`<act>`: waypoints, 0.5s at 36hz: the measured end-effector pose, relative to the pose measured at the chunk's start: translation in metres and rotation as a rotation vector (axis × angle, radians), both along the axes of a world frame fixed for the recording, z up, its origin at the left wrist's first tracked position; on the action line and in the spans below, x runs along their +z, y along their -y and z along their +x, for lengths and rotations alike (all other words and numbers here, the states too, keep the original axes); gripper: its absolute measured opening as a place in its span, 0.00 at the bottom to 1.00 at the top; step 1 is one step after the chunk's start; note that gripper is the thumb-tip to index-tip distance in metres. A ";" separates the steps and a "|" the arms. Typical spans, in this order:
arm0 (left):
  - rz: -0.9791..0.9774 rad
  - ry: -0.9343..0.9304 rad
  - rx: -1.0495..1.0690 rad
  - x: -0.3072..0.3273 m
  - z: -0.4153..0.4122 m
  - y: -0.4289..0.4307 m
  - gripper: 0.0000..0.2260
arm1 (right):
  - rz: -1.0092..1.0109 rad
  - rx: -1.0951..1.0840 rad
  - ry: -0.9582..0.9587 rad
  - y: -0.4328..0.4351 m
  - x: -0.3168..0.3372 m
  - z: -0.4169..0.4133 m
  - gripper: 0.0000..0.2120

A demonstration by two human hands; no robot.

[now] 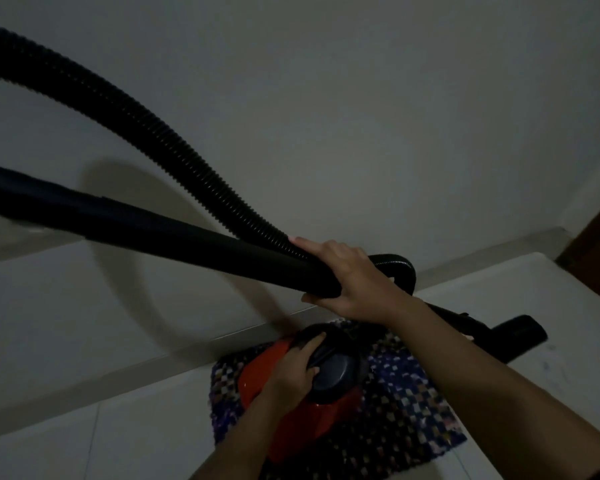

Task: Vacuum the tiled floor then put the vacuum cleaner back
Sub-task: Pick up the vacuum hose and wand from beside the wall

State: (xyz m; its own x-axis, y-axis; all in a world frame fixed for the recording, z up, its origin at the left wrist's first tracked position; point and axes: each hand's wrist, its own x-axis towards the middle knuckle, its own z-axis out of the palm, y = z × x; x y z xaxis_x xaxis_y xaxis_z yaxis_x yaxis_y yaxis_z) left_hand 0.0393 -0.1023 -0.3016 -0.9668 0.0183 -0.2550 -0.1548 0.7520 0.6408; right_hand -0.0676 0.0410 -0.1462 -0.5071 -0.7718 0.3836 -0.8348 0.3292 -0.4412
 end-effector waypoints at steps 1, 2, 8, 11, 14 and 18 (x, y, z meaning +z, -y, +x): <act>0.011 0.020 -0.023 0.010 0.007 0.001 0.29 | 0.000 -0.007 0.024 -0.003 0.012 0.004 0.39; 0.004 0.037 -0.048 0.016 0.014 0.002 0.30 | 0.004 -0.015 0.056 -0.005 0.025 0.008 0.38; -0.030 0.195 -0.063 0.114 0.063 -0.007 0.29 | 0.008 -0.090 0.243 -0.019 0.111 0.043 0.36; -0.024 0.229 -0.073 0.174 0.084 -0.011 0.28 | -0.004 -0.148 0.318 -0.022 0.164 0.063 0.37; -0.035 0.257 -0.116 0.225 0.100 -0.010 0.28 | -0.013 -0.200 0.349 -0.020 0.213 0.086 0.37; -0.005 0.251 -0.183 0.271 0.129 0.000 0.29 | -0.020 -0.293 0.358 -0.011 0.263 0.128 0.37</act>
